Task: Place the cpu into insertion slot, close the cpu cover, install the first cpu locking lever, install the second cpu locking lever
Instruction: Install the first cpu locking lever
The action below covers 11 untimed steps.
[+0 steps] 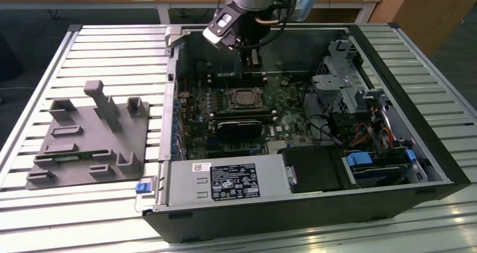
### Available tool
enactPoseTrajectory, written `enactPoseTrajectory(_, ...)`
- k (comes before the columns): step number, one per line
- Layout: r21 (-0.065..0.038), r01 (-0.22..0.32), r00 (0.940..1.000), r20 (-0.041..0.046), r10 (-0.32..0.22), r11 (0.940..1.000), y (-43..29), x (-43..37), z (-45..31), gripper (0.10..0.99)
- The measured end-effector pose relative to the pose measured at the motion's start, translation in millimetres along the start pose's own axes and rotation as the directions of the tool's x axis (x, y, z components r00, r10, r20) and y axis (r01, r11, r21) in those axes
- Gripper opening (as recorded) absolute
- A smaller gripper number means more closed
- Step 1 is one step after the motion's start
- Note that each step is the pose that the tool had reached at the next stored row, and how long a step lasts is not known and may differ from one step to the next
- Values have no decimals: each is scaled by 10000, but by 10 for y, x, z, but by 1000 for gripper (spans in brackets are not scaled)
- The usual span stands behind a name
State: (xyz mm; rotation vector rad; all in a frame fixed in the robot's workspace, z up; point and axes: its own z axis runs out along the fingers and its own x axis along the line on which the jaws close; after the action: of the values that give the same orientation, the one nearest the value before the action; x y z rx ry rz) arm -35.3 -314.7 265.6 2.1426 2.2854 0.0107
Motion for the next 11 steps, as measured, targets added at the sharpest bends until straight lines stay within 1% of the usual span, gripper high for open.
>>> enactPoseTrajectory(3,-1,550,9985,-6,-550,9985,0,0,2,106)
enactPoseTrajectory(6,-1,1089,9941,-11,-1089,9941,0,0,3,106)
enactPoseTrajectory(9,-3,1638,9865,-17,-1638,9865,0,0,4,106)
enactPoseTrajectory(11,-5,1993,9799,-21,-1993,9799,0,0,5,106)
